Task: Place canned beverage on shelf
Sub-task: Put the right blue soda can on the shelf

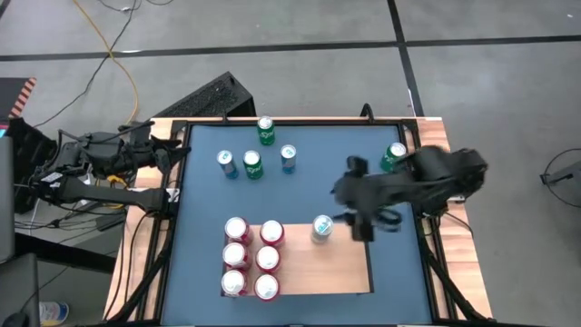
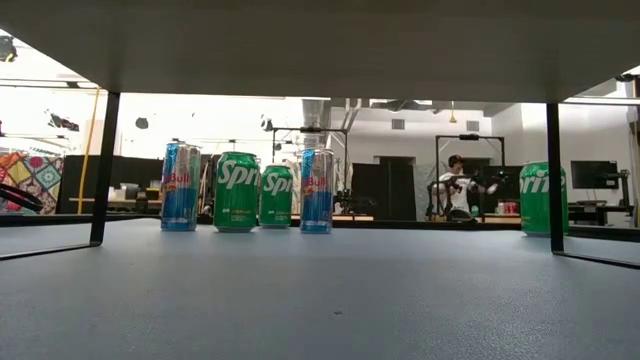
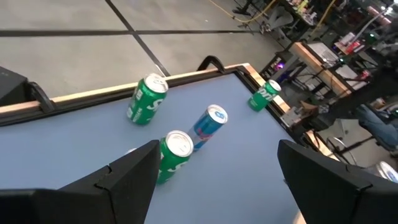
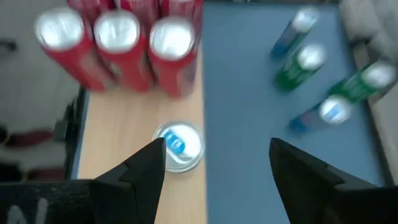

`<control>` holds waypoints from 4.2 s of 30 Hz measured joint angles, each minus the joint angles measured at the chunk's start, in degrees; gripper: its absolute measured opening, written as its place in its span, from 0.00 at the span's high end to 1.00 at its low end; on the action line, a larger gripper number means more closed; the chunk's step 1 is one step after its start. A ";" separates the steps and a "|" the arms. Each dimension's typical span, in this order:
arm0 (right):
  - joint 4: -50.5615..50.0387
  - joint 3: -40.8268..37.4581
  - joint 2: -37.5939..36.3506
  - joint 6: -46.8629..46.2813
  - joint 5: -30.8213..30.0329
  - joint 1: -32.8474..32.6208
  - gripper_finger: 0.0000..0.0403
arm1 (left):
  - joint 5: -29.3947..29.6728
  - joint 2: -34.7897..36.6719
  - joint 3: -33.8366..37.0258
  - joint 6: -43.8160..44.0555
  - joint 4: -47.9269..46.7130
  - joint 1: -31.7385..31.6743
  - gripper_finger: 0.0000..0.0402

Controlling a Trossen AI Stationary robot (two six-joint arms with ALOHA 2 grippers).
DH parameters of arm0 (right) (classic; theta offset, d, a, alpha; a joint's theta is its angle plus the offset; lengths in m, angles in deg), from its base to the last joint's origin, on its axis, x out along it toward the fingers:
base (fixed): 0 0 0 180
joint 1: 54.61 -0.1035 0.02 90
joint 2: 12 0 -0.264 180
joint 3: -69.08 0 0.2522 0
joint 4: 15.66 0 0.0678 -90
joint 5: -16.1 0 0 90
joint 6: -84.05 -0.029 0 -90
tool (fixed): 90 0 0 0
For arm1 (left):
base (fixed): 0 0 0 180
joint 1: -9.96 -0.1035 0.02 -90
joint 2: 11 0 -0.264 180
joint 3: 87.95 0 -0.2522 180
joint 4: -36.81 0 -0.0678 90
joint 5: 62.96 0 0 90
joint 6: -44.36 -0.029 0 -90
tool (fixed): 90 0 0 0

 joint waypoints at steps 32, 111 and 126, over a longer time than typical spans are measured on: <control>55.16 -73.75 -36.81 -16.39 -28.23 -18.26 0.33 | 0.85 0.00 0.00 3.41 0.57 -0.01 0.23; 93.74 -86.35 -21.93 10.27 27.47 7.92 0.33 | 5.72 -0.02 0.00 4.97 0.45 0.01 0.23; 88.64 -71.86 -9.45 7.32 21.68 1.92 0.38 | 5.28 -0.02 0.00 3.08 0.22 -0.01 0.23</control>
